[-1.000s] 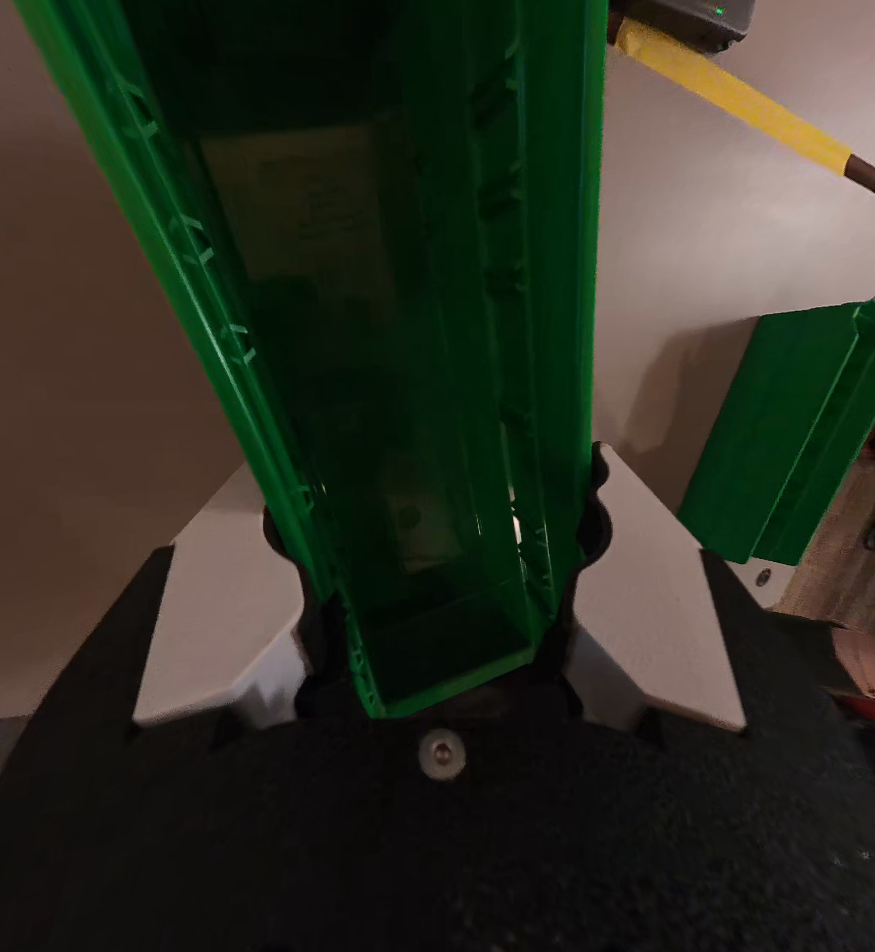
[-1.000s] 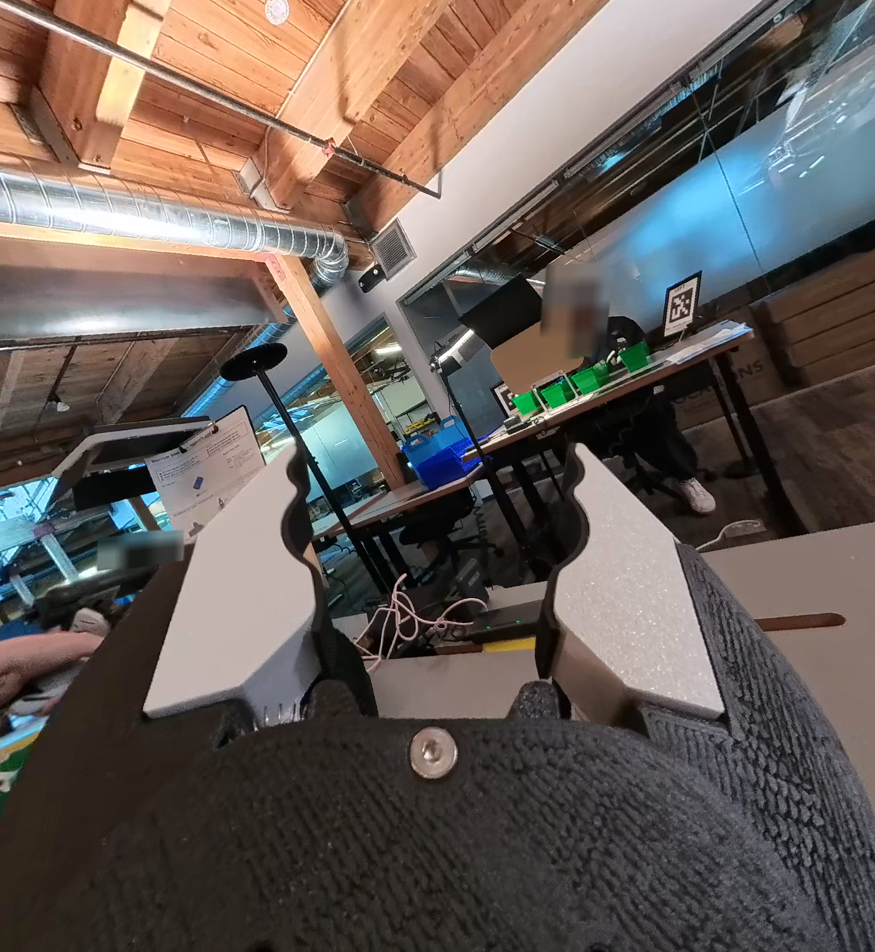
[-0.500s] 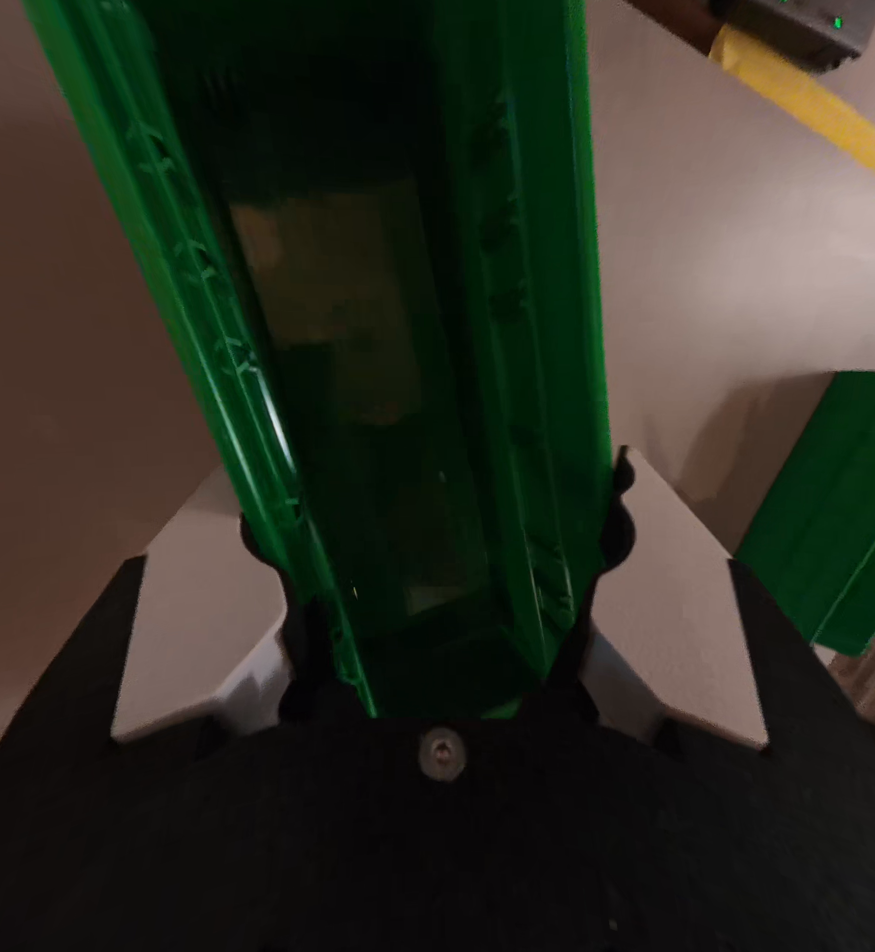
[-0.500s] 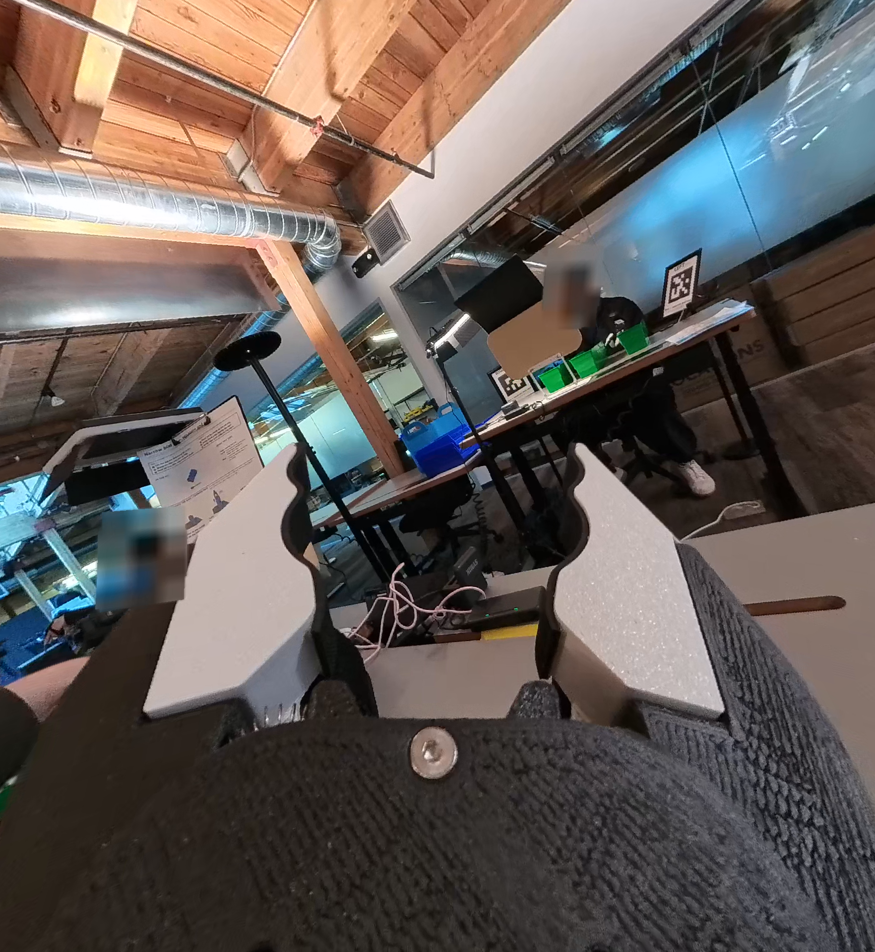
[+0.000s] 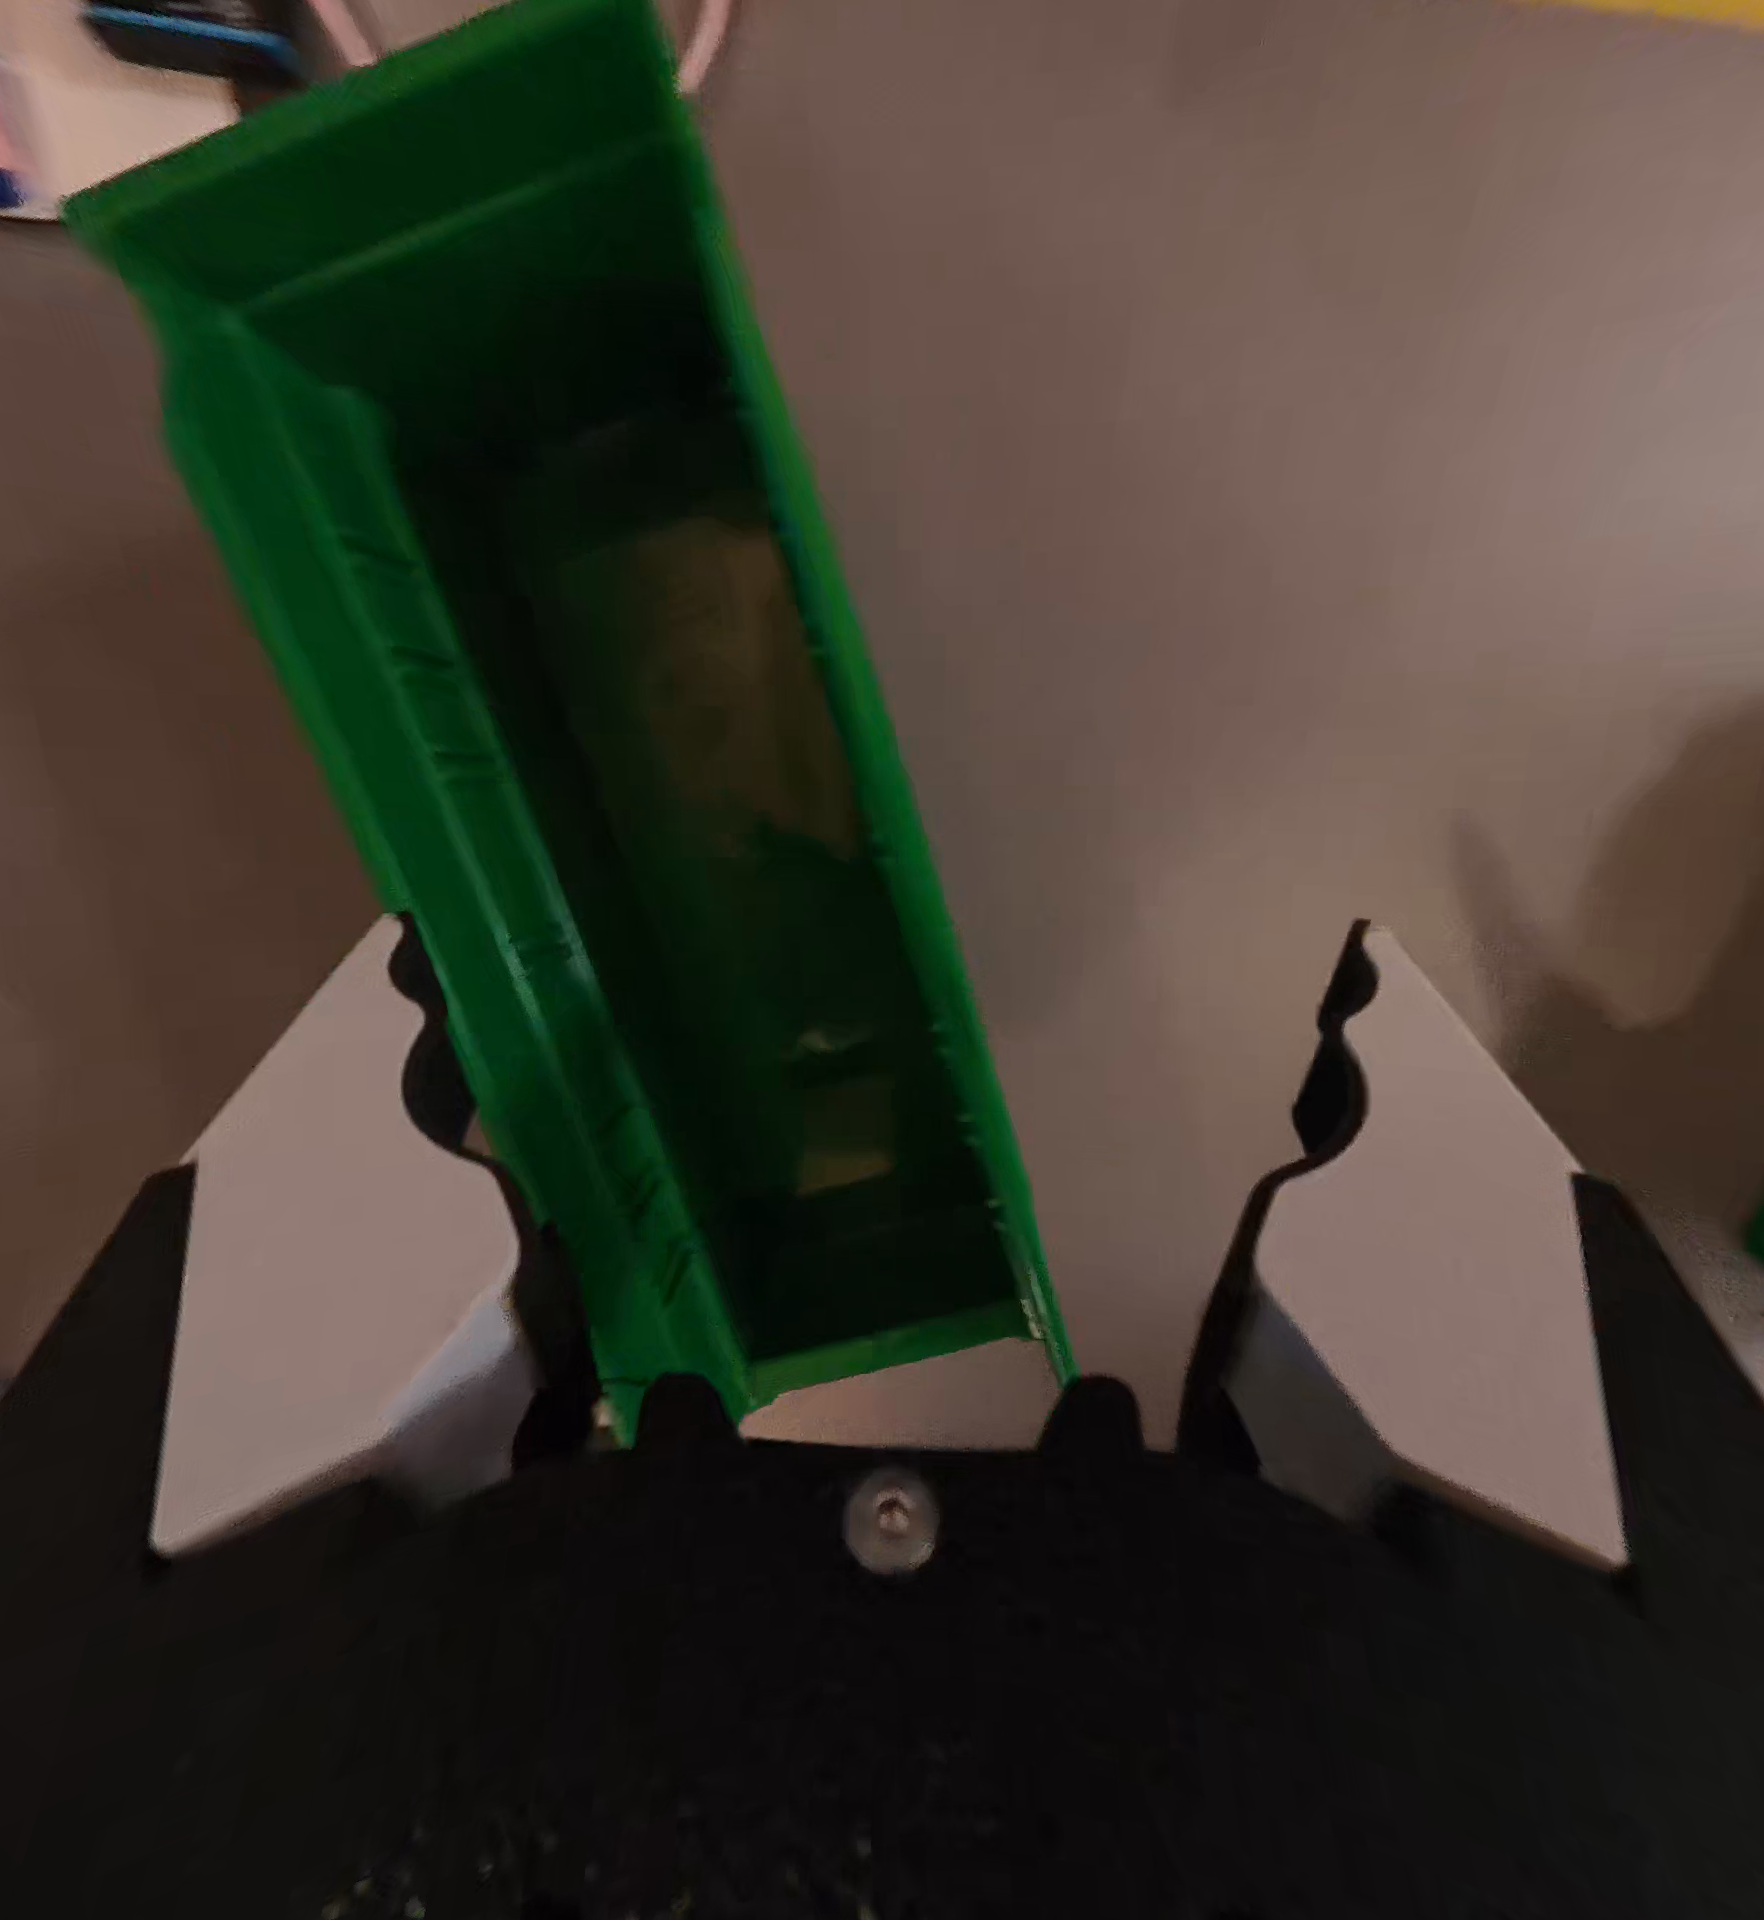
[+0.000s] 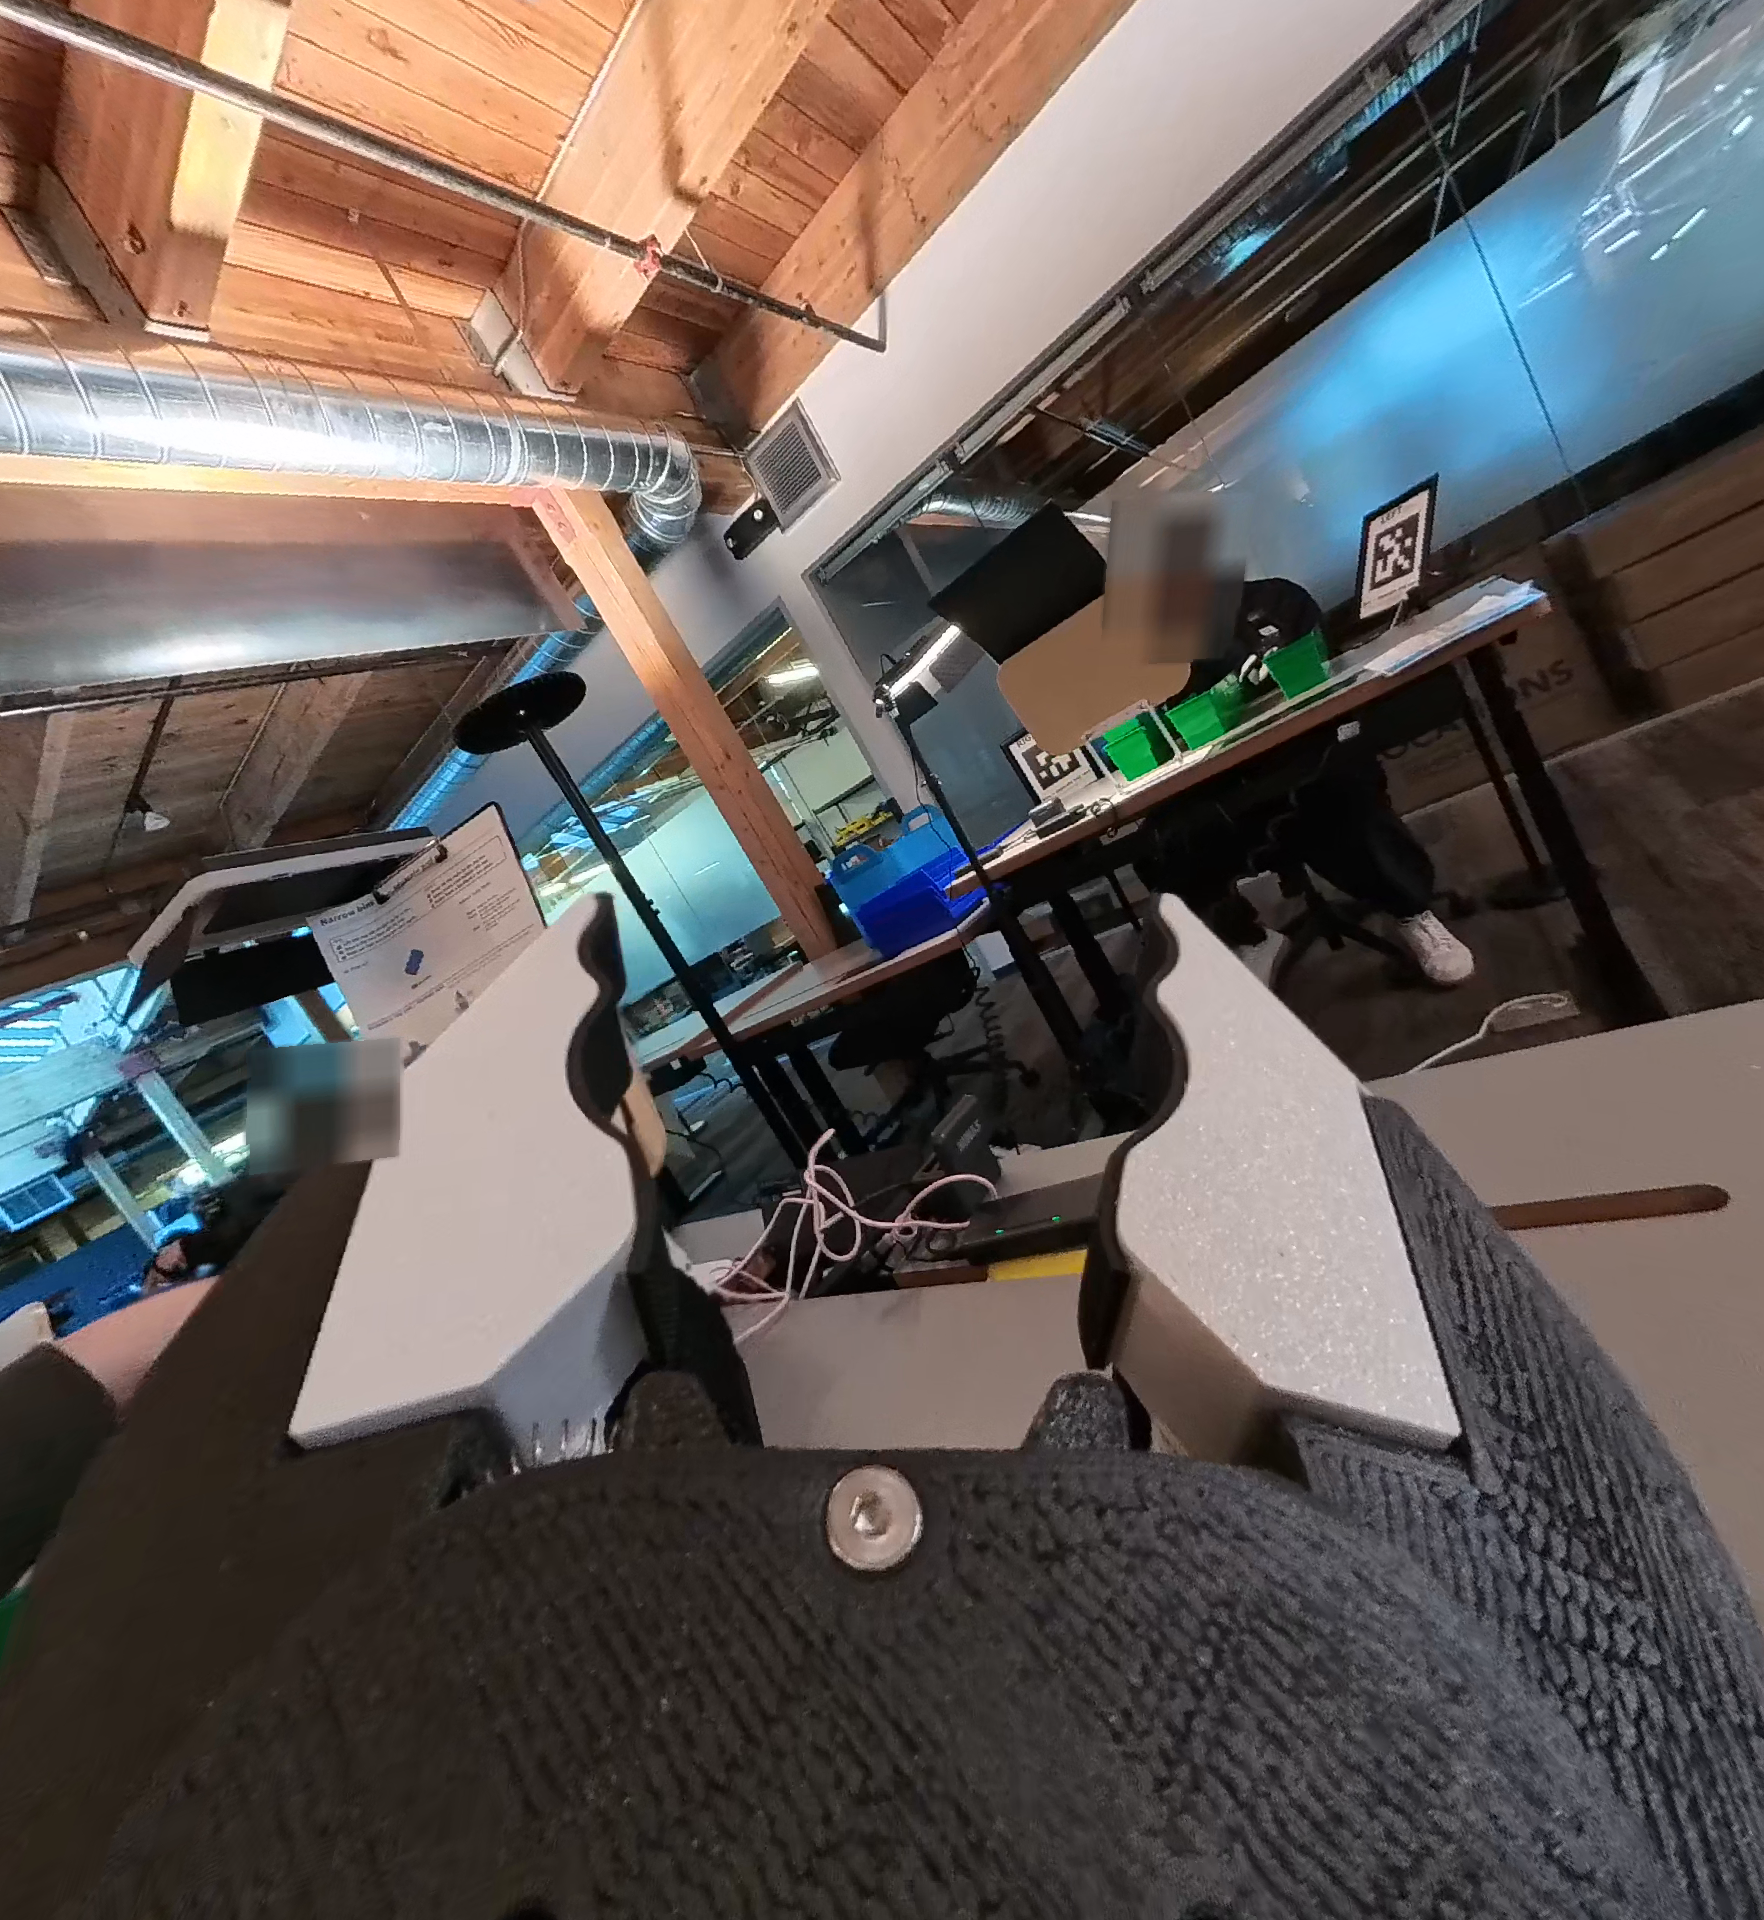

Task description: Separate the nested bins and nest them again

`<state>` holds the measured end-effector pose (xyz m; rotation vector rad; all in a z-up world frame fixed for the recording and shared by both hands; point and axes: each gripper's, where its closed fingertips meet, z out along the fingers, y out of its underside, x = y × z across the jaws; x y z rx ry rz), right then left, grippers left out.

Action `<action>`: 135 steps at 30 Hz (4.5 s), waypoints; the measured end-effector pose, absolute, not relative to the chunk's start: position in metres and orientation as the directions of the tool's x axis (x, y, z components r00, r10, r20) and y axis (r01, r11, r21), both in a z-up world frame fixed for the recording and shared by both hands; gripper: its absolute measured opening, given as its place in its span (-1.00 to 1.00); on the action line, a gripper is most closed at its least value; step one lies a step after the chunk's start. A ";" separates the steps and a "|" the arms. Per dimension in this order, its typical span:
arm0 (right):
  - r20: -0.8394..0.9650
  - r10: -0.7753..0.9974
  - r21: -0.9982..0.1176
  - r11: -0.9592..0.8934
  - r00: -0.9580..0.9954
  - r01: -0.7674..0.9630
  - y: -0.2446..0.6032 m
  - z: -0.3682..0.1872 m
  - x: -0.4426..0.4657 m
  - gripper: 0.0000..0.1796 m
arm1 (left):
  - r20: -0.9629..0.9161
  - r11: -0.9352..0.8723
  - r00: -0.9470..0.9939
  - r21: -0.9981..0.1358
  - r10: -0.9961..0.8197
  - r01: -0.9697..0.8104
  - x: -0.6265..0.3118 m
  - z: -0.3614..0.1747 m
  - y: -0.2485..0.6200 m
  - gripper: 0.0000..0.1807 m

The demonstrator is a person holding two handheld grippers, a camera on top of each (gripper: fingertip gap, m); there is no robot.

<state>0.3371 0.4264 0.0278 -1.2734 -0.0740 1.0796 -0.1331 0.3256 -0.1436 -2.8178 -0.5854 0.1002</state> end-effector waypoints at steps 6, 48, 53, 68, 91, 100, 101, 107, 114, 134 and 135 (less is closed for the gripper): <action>-0.514 0.694 -0.773 -0.119 0.505 -0.623 0.428 0.027 0.337 0.09 | 0.055 -0.838 0.861 -0.207 0.506 0.505 -0.151 -0.162 0.304 0.76; -0.540 0.704 -0.766 -0.185 0.461 -0.616 0.436 0.017 0.330 0.02 | 0.130 -0.625 0.933 -0.710 0.336 0.324 -0.175 -0.156 0.331 0.16; -0.546 0.702 -0.765 -0.195 0.458 -0.613 0.437 0.015 0.330 0.02 | 0.122 -0.582 0.932 -0.751 0.342 0.312 -0.184 -0.155 0.326 -0.31; -0.504 0.697 -0.781 -0.118 0.509 -0.613 0.422 0.028 0.344 0.02 | 0.373 -0.775 0.927 -0.596 -0.035 0.211 -0.002 -0.131 0.383 0.76; -0.516 0.388 -0.740 0.247 0.764 -0.626 0.377 0.036 0.498 0.01 | 0.065 -0.974 0.982 -0.151 -0.180 -0.169 0.315 -0.256 0.425 0.49; -0.446 0.431 -0.804 0.193 0.784 -0.563 0.390 0.042 0.452 0.00 | 0.109 -0.941 0.980 -0.314 -0.168 -0.126 0.203 -0.172 0.433 0.25; -0.429 0.430 -0.819 0.185 0.794 -0.543 0.392 0.042 0.444 0.00 | 0.112 -0.941 0.981 -0.318 -0.156 -0.114 0.181 -0.155 0.427 0.25; -0.358 0.476 -0.869 0.144 0.803 -0.473 0.400 0.044 0.394 0.01 | 0.052 -0.940 0.998 -0.340 -0.030 -0.010 0.026 -0.067 0.380 0.24; -0.300 0.450 -0.918 0.103 0.841 -0.382 0.414 0.033 0.367 0.00 | 0.101 -0.949 0.990 -0.290 0.098 0.123 -0.099 -0.058 0.320 0.22; -0.206 0.345 -0.967 0.070 0.916 -0.244 0.430 0.018 0.354 0.02 | 0.107 -0.960 0.993 -0.269 0.052 0.079 -0.146 -0.139 0.327 0.24; -0.202 0.351 -0.969 0.066 0.914 -0.239 0.430 0.018 0.351 0.01 | 0.109 -0.961 0.993 -0.265 0.048 0.076 -0.147 -0.146 0.327 0.24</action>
